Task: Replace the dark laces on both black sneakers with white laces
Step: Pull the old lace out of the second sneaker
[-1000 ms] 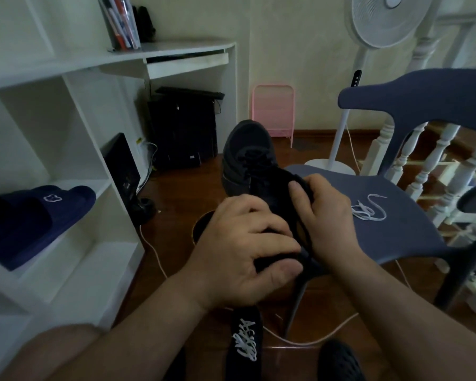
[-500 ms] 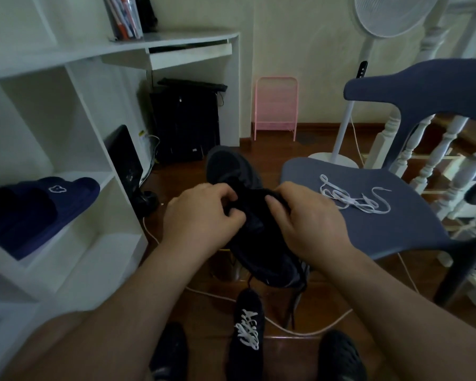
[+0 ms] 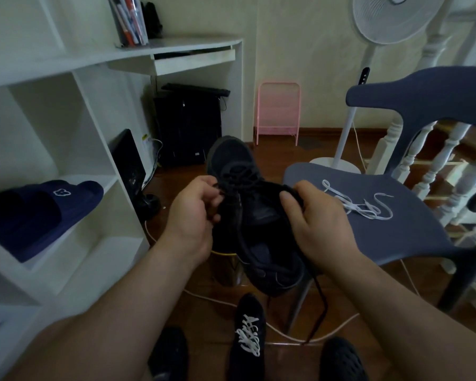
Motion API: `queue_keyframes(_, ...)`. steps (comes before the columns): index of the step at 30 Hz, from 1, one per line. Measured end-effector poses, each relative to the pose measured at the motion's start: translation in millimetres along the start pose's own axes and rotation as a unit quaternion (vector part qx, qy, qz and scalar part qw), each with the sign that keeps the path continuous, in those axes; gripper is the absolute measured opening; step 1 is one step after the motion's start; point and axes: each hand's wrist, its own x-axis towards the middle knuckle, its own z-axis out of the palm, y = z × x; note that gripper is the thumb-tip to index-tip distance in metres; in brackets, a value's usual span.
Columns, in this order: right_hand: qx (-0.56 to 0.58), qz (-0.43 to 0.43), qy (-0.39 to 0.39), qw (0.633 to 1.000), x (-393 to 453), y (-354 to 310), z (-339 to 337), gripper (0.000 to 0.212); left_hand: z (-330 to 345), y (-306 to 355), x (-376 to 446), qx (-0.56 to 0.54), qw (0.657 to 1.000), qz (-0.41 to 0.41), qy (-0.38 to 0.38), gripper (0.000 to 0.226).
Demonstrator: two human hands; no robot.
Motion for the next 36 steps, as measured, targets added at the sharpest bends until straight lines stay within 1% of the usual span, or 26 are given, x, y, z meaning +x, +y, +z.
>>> queue_keyframes(2,-0.013,-0.013,0.000,1.000,0,-1,0,0.028,-5,4,-2,0.102,0.992,0.063,-0.039,0.016)
queue_keyframes(4,-0.025,-0.020,0.001,0.999,0,0,-1,0.029,-10,5,0,0.246,0.956,0.154,-0.048,0.018)
queue_keyframes(5,-0.035,-0.024,-0.001,0.999,0,0,0,0.031,-13,2,2,0.340,0.915,0.213,-0.044,0.015)
queue_keyframes(6,-0.047,-0.028,-0.002,0.998,0,1,0,0.032,-16,-2,4,0.443,0.857,0.258,-0.044,0.011)
queue_keyframes(7,-0.058,-0.033,-0.002,0.998,0,1,0,0.032,-19,-5,6,0.532,0.797,0.283,-0.049,0.014)
queue_keyframes(8,-0.066,-0.036,-0.003,0.997,-1,2,0,0.032,-19,-9,6,0.586,0.751,0.298,-0.058,0.019)
queue_keyframes(9,-0.071,-0.037,-0.006,0.997,-1,1,0,0.032,-18,-11,6,0.614,0.726,0.305,-0.065,0.022)
queue_keyframes(10,-0.075,-0.038,-0.010,0.996,0,1,0,0.032,-17,-13,5,0.624,0.715,0.308,-0.066,0.023)
queue_keyframes(14,-0.101,-0.045,-0.026,0.994,-1,-2,1,0.032,-13,-14,4,0.656,0.699,0.284,-0.027,0.024)
queue_keyframes(16,-0.106,-0.048,-0.031,0.993,0,-1,2,0.032,-13,-13,3,0.654,0.705,0.273,-0.004,0.022)
queue_keyframes(17,-0.107,-0.048,-0.032,0.993,0,-1,2,0.032,-13,-14,2,0.640,0.717,0.276,0.002,0.019)
queue_keyframes(19,-0.098,-0.039,-0.027,0.994,2,2,3,0.033,-12,-13,1,0.579,0.779,0.240,0.015,0.011)
queue_keyframes(20,-0.087,-0.032,-0.024,0.995,3,5,3,0.034,-12,-13,6,0.524,0.829,0.196,0.017,0.010)
queue_keyframes(21,-0.077,-0.024,-0.022,0.997,4,7,2,0.034,-13,-11,11,0.437,0.888,0.142,0.016,0.012)
queue_keyframes(22,-0.069,-0.017,-0.019,0.997,5,9,1,0.034,-15,-9,15,0.350,0.933,0.085,0.017,0.015)
queue_keyframes(23,-0.062,-0.011,-0.017,0.998,5,10,0,0.033,-18,-6,19,0.307,0.951,0.037,0.022,0.017)
queue_keyframes(24,-0.056,-0.007,-0.014,0.998,5,11,-1,0.033,-24,-3,23,0.340,0.940,0.019,0.020,0.018)
queue_keyframes(25,-0.052,-0.007,-0.014,0.999,5,11,-2,0.033,-32,-2,27,0.450,0.893,0.021,0.013,0.017)
queue_keyframes(27,-0.063,-0.014,-0.020,0.998,3,9,-2,0.034,-45,-4,28,0.645,0.762,0.042,0.034,0.014)
queue_keyframes(28,-0.072,-0.019,-0.025,0.997,2,7,-2,0.035,-46,-4,27,0.668,0.741,0.063,0.018,0.012)
queue_keyframes(29,-0.077,-0.020,-0.028,0.996,2,7,-1,0.035,-43,-3,24,0.656,0.750,0.088,-0.011,0.013)
queue_keyframes(30,-0.078,-0.018,-0.031,0.996,2,7,0,0.035,-38,-3,22,0.613,0.780,0.120,-0.034,0.015)
queue_keyframes(31,-0.076,-0.016,-0.032,0.996,2,7,1,0.035,-32,-2,18,0.583,0.793,0.169,-0.051,0.017)
queue_keyframes(32,-0.073,-0.015,-0.032,0.997,3,6,2,0.035,-28,-3,15,0.573,0.787,0.220,-0.064,0.018)
queue_keyframes(34,-0.068,-0.016,-0.027,0.997,3,4,2,0.034,-22,-4,10,0.598,0.743,0.290,-0.080,0.022)
queue_keyframes(36,-0.070,-0.019,-0.024,0.997,3,2,2,0.033,-20,-5,10,0.629,0.713,0.300,-0.078,0.022)
